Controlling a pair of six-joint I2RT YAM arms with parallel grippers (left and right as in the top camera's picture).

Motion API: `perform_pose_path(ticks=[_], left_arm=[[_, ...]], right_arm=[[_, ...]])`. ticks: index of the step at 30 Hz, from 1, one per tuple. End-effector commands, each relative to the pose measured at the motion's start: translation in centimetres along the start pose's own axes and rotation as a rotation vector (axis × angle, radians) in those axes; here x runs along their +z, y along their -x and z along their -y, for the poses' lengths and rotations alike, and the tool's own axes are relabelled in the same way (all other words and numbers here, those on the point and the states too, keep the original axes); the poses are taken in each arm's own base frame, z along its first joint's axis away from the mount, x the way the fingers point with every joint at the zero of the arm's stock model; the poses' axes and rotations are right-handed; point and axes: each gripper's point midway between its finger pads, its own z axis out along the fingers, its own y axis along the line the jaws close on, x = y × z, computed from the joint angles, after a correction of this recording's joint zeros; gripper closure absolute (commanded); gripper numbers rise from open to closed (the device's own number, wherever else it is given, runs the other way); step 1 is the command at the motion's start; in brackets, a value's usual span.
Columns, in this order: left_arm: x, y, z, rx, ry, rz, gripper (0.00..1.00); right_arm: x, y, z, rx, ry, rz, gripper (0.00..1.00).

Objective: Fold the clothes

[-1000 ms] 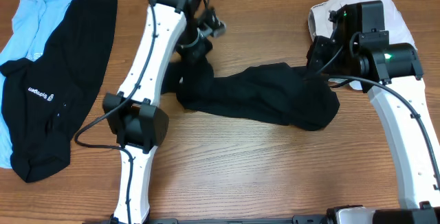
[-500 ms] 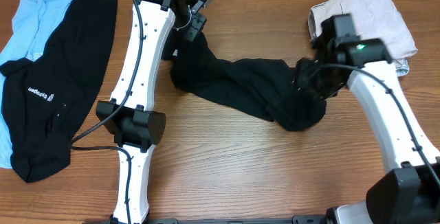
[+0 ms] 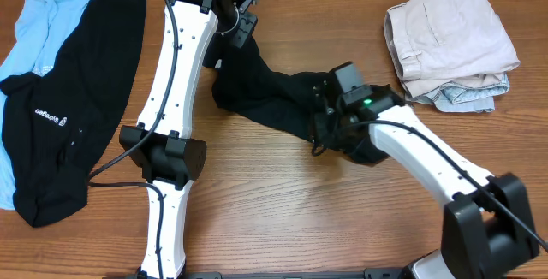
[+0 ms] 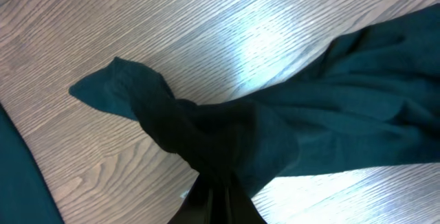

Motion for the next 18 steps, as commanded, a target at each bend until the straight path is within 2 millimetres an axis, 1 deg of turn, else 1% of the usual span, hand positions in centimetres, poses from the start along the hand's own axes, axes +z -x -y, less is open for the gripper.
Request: perform_pose_path(ticks=[1,4,9,13,14,15,16,18], left_arm=[[-0.7,0.8,0.4,-0.014,-0.024,0.041,0.96],[-0.7,0.9,0.4,-0.014,-0.023,0.044,0.96],[-0.7,1.0,0.4,-0.013,-0.022,0.049,0.96],[-0.7,1.1,0.4,-0.013,-0.022,0.052,0.96],[-0.7,1.1,0.4,-0.013,-0.022,0.052,0.96],[-0.7,1.1,0.4,-0.013,-0.022,0.052,0.96],[-0.7,1.1,0.4,-0.013,-0.022,0.052,0.96],[-0.7,1.1,0.4,-0.013,-0.021,0.052,0.96]], right_arm=[[1.9,-0.3,2.1,-0.009,-0.127,-0.023,0.45],[2.6,-0.8,3.4,0.035,-0.200,-0.045,0.48],[2.0,-0.7,5.9,0.109,-0.346,-0.014,0.49],[2.0,-0.4,6.0,0.113,-0.355,0.001,0.48],[2.0,-0.4,6.1,0.114,-0.355,0.002,0.50],[2.0,-0.3,6.1,0.114,-0.357,0.006,0.55],[1.9,-0.1,6.2,0.114,-0.364,0.014,0.66],[1.8,0.2,6.6,0.125,-0.385,0.032,0.83]])
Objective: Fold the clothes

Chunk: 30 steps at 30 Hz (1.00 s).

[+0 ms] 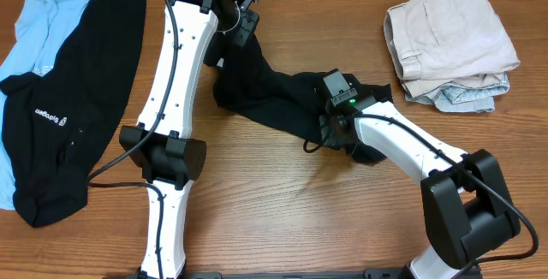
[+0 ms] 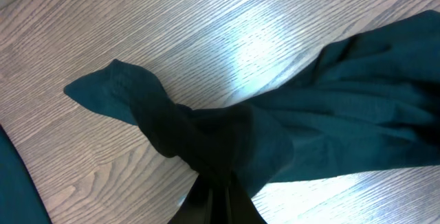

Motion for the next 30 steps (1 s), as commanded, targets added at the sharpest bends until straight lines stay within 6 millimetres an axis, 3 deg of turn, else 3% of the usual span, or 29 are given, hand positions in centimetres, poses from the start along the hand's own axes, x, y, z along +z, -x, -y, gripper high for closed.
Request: perform_pose_path(ticks=[1,3,6,10,15,20,30], left_arm=[[-0.7,0.7,0.0,-0.008,0.000,0.034,0.96],[-0.7,0.7,-0.6,-0.010,0.029,0.032,0.96],[-1.4,1.1,-1.5,-0.019,0.070,0.056,0.96],[-4.5,2.0,-2.4,-0.037,0.100,0.135,0.96],[-10.4,2.3,-4.2,-0.079,0.177,0.249,0.96],[-16.3,1.6,-4.5,-0.091,0.226,0.345,0.96],[-27.6,-3.4,-6.1,-0.151,0.475,0.447,0.96]], right_arm=[[-0.2,0.8,1.3,0.049,-0.071,0.045,0.90],[-0.6,1.4,1.8,0.087,-0.078,0.062,0.96],[-2.5,2.6,1.8,0.123,-0.021,0.065,0.96],[-8.4,5.2,3.4,0.191,0.044,0.121,0.96],[-17.3,7.4,7.2,0.284,0.091,0.243,0.96],[-22.8,6.1,10.9,0.362,0.086,0.291,0.96],[-28.2,2.1,9.8,0.363,0.269,0.334,0.96]])
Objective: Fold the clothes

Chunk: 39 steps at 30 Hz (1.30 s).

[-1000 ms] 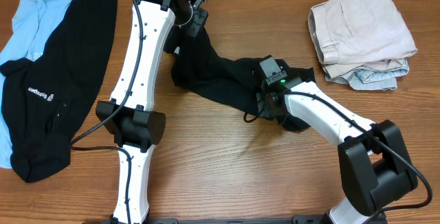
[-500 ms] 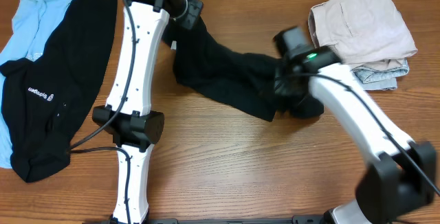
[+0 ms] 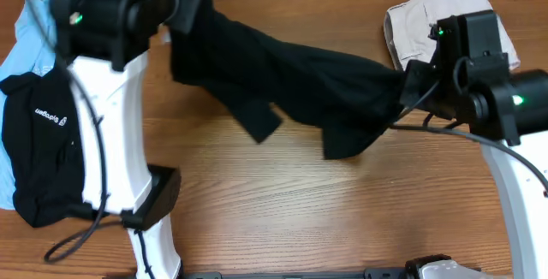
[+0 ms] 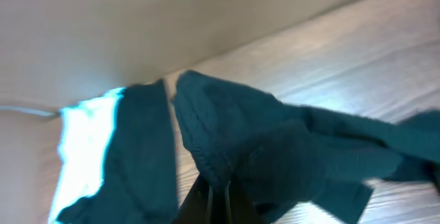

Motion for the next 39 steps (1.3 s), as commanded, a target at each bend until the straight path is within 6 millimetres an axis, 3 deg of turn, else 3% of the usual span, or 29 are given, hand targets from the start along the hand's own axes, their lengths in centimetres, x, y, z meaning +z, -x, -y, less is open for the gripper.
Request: perform_pose_path(ticks=[1,4,6,12,19,24,29,32,33,34,35,36,37,39], left_arm=[[-6.3,0.1,-3.9,-0.051,0.172,0.096,0.96],[-8.0,-0.4,-5.5,-0.088,0.220,0.111,0.96],[-8.0,-0.8,-6.3,-0.120,0.235,0.101,0.96],[-4.6,-2.7,-7.5,-0.205,0.227,-0.008,0.96],[3.5,-4.2,-5.5,-0.184,0.124,-0.176,0.96],[10.7,-6.2,-4.5,-0.166,0.096,-0.307,0.96],[18.2,-8.0,-3.5,-0.155,0.083,-0.383,0.96],[22.3,-8.1,-3.4,-0.158,0.091,-0.364,0.96],[23.5,-7.9,-3.4,-0.161,0.095,-0.345,0.94],[25.0,-7.3,-3.5,-0.166,0.101,-0.311,0.64],[25.4,-7.0,-3.5,-0.170,0.104,-0.293,0.30],[25.5,-6.5,-3.7,-0.179,0.109,-0.273,0.08],[25.5,-6.0,-3.8,-0.182,0.112,-0.252,0.00],[24.4,-4.8,-4.2,-0.188,0.118,-0.214,0.00]], right_arm=[[-3.7,-1.1,-0.5,0.013,0.091,0.036,0.96],[-4.8,-2.0,0.0,0.015,0.089,0.036,0.96],[-5.1,-2.3,0.4,0.023,0.083,0.036,0.96],[-3.8,-2.2,1.3,0.049,0.054,0.011,0.96],[1.6,-2.0,1.2,0.047,0.014,-0.080,0.96],[7.0,-0.7,0.8,0.025,-0.003,-0.116,0.96],[13.0,2.5,0.7,0.001,-0.032,-0.070,0.96],[16.7,4.9,0.8,-0.004,-0.063,-0.002,0.96],[17.7,5.7,0.7,-0.004,-0.067,0.023,0.92],[19.5,7.1,0.7,0.002,-0.065,0.071,0.65],[20.3,8.0,0.6,0.001,-0.056,0.100,0.59],[20.6,8.6,0.6,0.006,-0.050,0.122,0.51],[20.7,9.2,0.5,0.009,-0.036,0.141,0.48],[19.8,10.0,0.2,0.013,-0.018,0.166,0.47]])
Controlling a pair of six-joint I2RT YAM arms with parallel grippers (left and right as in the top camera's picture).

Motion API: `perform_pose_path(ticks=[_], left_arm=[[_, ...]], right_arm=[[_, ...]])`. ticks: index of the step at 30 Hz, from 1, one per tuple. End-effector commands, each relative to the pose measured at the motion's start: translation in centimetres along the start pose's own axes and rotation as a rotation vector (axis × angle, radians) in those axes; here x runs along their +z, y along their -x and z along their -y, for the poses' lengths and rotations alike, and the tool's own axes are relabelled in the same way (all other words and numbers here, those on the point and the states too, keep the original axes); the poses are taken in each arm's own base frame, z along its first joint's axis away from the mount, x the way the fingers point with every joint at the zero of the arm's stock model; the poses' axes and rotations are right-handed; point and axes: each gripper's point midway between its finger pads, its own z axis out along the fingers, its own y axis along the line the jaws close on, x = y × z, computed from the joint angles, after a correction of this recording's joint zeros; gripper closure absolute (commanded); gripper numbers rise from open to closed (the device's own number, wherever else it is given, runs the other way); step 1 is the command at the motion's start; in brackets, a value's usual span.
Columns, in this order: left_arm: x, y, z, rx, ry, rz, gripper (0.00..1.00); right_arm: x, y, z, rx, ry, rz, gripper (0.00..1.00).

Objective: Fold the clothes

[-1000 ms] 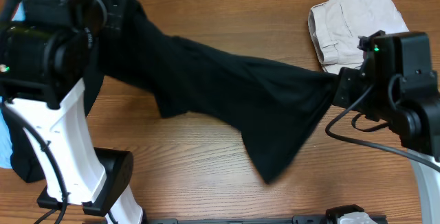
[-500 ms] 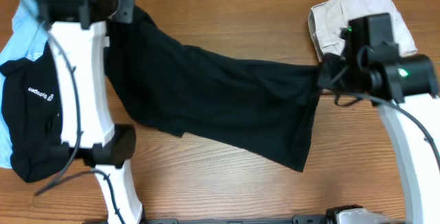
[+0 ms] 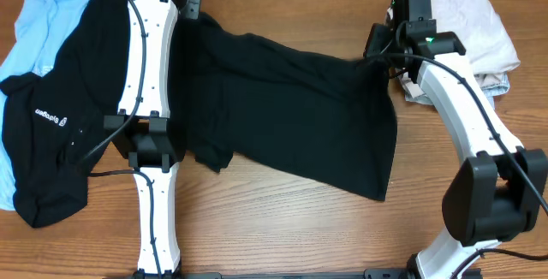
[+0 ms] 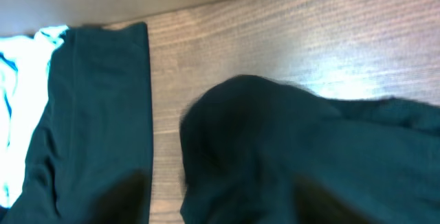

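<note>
A black garment (image 3: 282, 108) lies spread out across the middle of the table, its lower edge slanting down to the right. My left gripper (image 3: 192, 7) hovers over its far left corner. In the left wrist view that gripper (image 4: 223, 200) is open, its blurred fingers (image 4: 127, 196) standing wide apart above the bunched cloth (image 4: 289, 148). My right gripper (image 3: 377, 46) sits at the garment's far right corner. Whether it still grips the cloth does not show.
A black shirt with a white logo (image 3: 60, 116) and a light blue garment (image 3: 38, 22) lie heaped at the left edge. Folded beige trousers (image 3: 467, 31) rest on folded denim (image 3: 479, 91) at the far right. The left arm's white links stretch over the table's left half.
The garment hung stretched in the air between both grippers; it now lies flat on the table. My left gripper has opened and let go of its corner. Both grippers are lower and farther back.
First the garment lay crumpled mid-table, my left gripper shut on one end and my right gripper down at the other. Later both grippers held it lifted and stretched wide. Now it is laid out flat and my left gripper is open.
</note>
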Motion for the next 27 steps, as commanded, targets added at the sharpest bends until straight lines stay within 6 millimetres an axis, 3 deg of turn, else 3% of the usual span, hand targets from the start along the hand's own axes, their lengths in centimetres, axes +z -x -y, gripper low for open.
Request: perform_pose_path(ticks=[1,4,7,12,16,20,21,24,27], left_arm=[[-3.3,1.9,-1.1,-0.052,0.004,0.084,0.00],[-8.0,2.2,-1.5,-0.078,-0.034,0.123,0.00],[-14.1,2.1,-1.7,-0.083,-0.086,0.180,0.00],[-23.7,1.0,-1.9,-0.102,-0.180,0.288,0.00],[-28.7,-0.5,-2.8,-0.128,-0.187,0.343,0.00],[-31.4,-2.7,-3.2,-0.196,-0.199,0.330,0.00],[-31.7,-3.0,-2.3,-0.200,-0.250,0.319,0.00],[-30.8,-3.8,-0.7,-0.210,-0.295,0.251,0.00],[-28.2,-5.6,0.4,-0.219,-0.288,0.119,0.00]], right_arm=[[-2.2,2.6,0.4,0.010,0.000,0.075,0.45],[-6.2,3.5,-0.2,0.010,0.026,0.088,0.36],[-12.0,3.3,-1.2,0.008,0.099,0.084,0.26],[-21.2,0.7,-1.9,0.040,0.212,0.084,0.08],[-25.8,-1.7,-0.3,0.061,0.182,0.099,0.06],[-28.4,-4.4,1.3,0.099,0.149,0.073,0.05],[-28.9,-5.7,2.0,0.149,0.122,0.047,0.04],[-28.4,-8.1,3.0,0.229,0.077,-0.044,0.04],[-26.8,-10.6,3.9,0.273,0.020,-0.144,0.01]])
